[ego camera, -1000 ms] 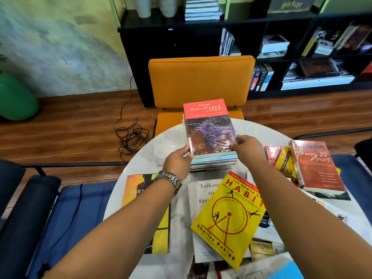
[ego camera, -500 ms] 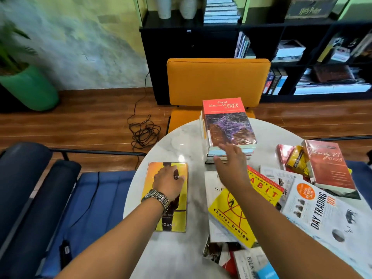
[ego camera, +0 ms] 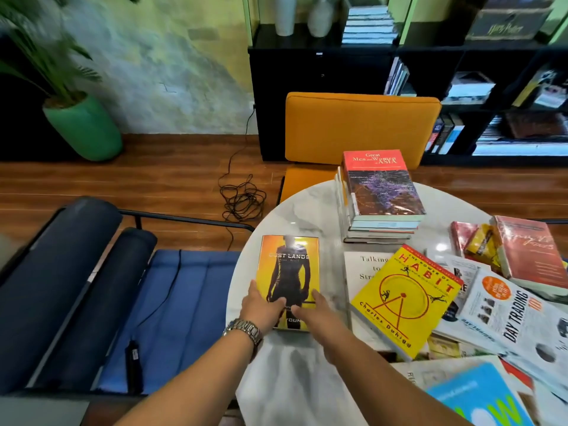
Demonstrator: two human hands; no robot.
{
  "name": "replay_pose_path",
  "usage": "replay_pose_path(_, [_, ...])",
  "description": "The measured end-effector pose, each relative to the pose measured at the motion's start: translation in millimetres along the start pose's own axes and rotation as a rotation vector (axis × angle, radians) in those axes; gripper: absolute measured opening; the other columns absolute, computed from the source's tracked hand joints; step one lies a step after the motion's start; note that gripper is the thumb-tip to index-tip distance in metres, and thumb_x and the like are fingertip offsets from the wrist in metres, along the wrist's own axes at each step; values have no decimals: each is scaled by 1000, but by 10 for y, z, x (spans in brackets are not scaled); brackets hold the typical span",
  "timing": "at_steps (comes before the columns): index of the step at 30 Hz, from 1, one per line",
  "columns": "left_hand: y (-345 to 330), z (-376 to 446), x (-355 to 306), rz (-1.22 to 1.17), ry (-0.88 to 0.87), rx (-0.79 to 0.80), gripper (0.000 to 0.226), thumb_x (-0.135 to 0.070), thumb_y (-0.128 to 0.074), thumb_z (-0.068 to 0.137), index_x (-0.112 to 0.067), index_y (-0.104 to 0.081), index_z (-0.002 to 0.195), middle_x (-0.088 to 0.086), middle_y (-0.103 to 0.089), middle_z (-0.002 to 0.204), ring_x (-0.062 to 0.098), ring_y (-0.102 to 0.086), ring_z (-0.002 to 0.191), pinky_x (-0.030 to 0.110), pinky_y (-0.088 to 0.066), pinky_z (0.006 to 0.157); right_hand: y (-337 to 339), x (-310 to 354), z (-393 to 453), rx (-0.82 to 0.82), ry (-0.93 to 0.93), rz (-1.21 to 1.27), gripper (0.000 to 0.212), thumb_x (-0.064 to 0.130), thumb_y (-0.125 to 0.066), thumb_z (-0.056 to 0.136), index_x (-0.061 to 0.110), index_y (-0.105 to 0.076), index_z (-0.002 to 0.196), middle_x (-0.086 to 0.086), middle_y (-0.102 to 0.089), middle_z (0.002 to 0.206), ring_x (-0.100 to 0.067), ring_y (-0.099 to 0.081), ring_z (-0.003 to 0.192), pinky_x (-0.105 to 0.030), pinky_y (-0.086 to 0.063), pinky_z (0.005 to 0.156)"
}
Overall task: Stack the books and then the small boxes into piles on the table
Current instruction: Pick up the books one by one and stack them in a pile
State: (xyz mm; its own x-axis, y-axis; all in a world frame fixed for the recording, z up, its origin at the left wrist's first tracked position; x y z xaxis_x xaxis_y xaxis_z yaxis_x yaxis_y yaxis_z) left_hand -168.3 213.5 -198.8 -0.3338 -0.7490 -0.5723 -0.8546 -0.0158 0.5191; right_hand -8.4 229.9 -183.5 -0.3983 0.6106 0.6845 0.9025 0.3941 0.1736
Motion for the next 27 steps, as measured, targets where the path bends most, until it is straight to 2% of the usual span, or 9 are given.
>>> replay_pose_path(3, [42,28,44,-160,86,16,94,-41,-65,83,-19,-5,152,12,-26,155,33,-33,139,43,-35,110,7,-26,18,11,-39,113,78,35,-65,89,25,-20,152,-3,-31,155,-28,-38,137,-44,-41,105])
replay_pose_path(5, [92,31,79,-234,115,24,94,-40,-65,84,-14,-6,152,12,-26,155,32,-33,139,42,-34,109,61,-8,-14,3,-54,178,77,37,-65,89,24,-22,152,-6,-27,157,-32,-35,138,-48,-45,101])
replay_pose_path(8, [140,13,152,-230,158,60,87,-46,-67,82,-5,-26,147,15,-40,146,33,-43,130,40,-40,104,137,-32,-52,-11,-82,231,75,40,-65,89,23,-26,150,-8,-29,155,-36,-37,135,-50,-48,93])
replay_pose_path(11, [113,-65,197,-270,166,142,81,-56,-74,70,-8,-52,130,10,-55,134,31,-53,121,36,-43,99,141,-100,-90,37,-126,308,52,38,-65,88,21,-46,134,-11,-46,142,-33,-54,113,-53,-50,89])
replay_pose_path(13, [75,-34,209,-327,131,200,91,-64,-82,49,-12,-60,121,9,-66,121,31,-63,109,45,-48,98,69,-146,-134,123,-172,391,32,37,-64,89,22,-54,116,-11,-54,130,-33,-58,105,-55,-52,86])
replay_pose_path(16, [171,-36,114,-411,41,177,59,-43,-83,64,-11,-62,109,11,-73,102,33,-69,96,53,-54,89,61,-173,-167,116,-175,390,19,33,-62,92,22,-56,105,-6,-60,109,-28,-60,92,-53,-51,85])
replay_pose_path(19, [360,-120,-122,-375,-74,112,60,-49,-80,60,-15,-63,106,7,-73,99,29,-70,92,48,-56,84,99,-87,-150,97,-103,321,32,41,-61,88,27,-58,117,-4,-61,123,-29,-59,107,-51,-49,86])
replay_pose_path(21, [375,-155,-273,-503,-122,155,50,-38,-77,74,-11,-62,113,10,-74,100,30,-71,90,42,-58,77,169,49,-137,92,-20,268,33,45,-59,89,31,-56,119,0,-62,122,-26,-60,106,-48,-51,83])
replay_pose_path(27, [267,-235,-1002,-712,-223,305,42,-32,-66,87,-13,-57,123,11,-72,108,27,-71,92,37,-56,73,792,741,-225,-18,287,253,24,39,-48,98,18,-57,107,-1,-66,79,-14,-61,55,-26,-43,55])
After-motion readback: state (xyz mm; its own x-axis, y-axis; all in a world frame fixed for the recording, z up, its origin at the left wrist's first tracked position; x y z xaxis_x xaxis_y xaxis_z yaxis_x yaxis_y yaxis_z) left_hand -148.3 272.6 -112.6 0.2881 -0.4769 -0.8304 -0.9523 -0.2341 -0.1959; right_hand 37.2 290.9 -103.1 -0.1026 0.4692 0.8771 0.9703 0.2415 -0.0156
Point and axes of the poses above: each hand's wrist, its own z-axis towards the middle knuckle, its own y-axis out of the back of the hand, x = y × z, the point moved 8 cm from there along z, towards the middle knuckle
